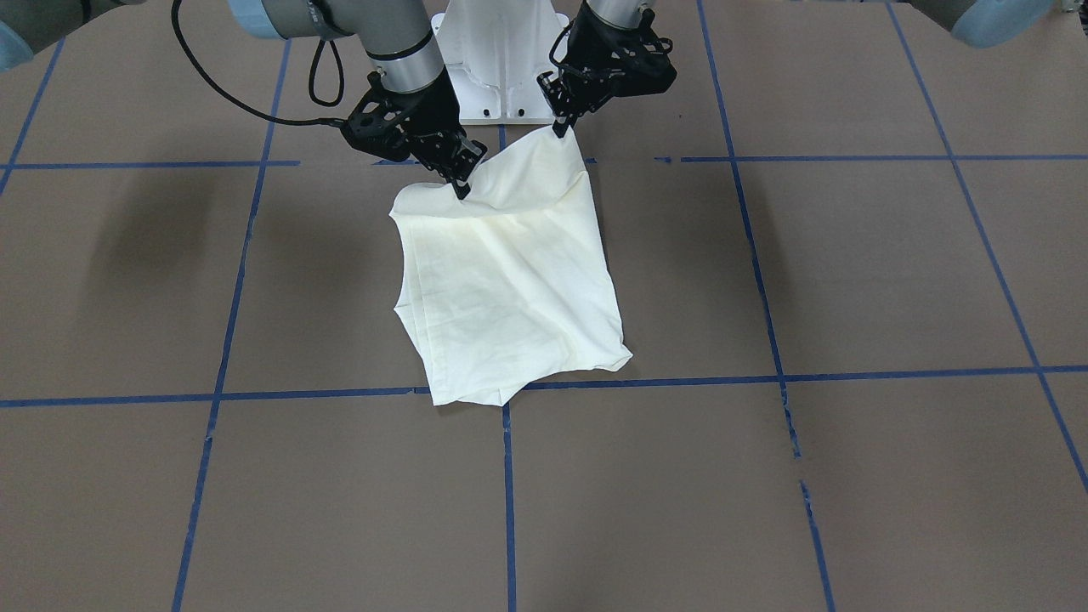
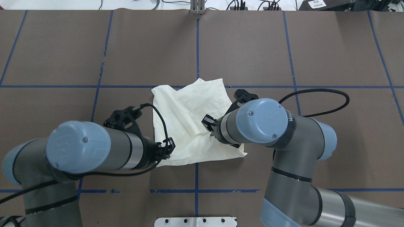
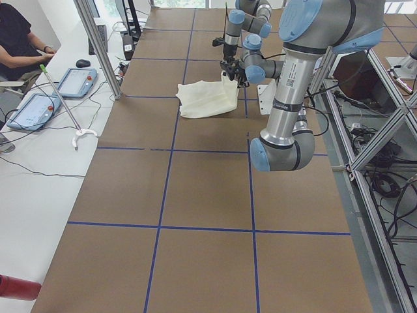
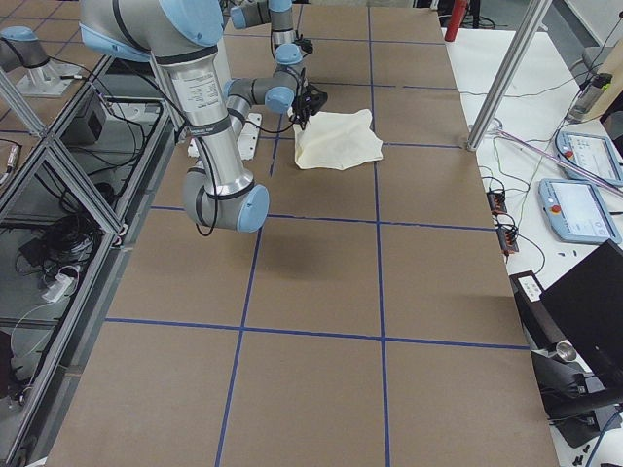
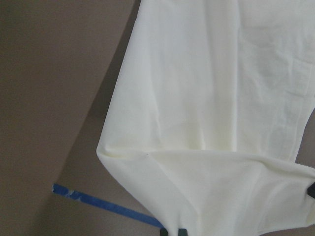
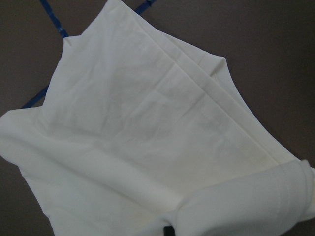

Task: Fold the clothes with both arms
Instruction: 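Lift the near edge with both grippers and fold it toward the collar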

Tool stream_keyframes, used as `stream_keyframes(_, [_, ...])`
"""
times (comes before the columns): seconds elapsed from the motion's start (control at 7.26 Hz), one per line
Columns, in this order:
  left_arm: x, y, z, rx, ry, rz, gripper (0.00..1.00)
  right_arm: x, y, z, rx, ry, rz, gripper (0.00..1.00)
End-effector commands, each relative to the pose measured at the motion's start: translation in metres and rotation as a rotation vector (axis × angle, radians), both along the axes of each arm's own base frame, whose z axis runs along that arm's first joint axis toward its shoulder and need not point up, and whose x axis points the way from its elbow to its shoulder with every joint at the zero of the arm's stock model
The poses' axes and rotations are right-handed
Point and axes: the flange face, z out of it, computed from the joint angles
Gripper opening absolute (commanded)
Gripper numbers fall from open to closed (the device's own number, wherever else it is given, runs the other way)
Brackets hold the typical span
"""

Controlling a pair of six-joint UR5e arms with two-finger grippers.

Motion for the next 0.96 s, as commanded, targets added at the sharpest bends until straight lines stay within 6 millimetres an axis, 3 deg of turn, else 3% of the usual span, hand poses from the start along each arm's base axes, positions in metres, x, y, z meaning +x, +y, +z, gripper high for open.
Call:
stream_keyframes(0.0, [0.004, -0.081, 0.002, 0.042, -0.041, -0.071, 0.00, -0.011, -0.063, -0.009, 0.031, 0.043, 0.049, 0.00])
stream_keyframes(0.28, [0.033, -0.154, 0.042, 0.052, -0.043, -0.143, 0.00, -0.059, -0.116, 0.011, 0.043, 0.049, 0.072, 0.00])
stream_keyframes(0.41, [0.036, -0.175, 0.051, 0.082, -0.049, -0.156, 0.00, -0.077, -0.127, 0.015, 0.036, 0.071, 0.068, 0.00])
stream_keyframes(0.69, [0.050, -0.201, 0.066, 0.106, -0.044, -0.167, 0.00, -0.084, -0.143, 0.022, 0.020, 0.095, 0.067, 0.00])
stream_keyframes(0.83, [0.049, -0.206, 0.067, 0.108, -0.043, -0.172, 0.00, -0.073, -0.160, 0.028, -0.010, 0.093, 0.062, 0.00])
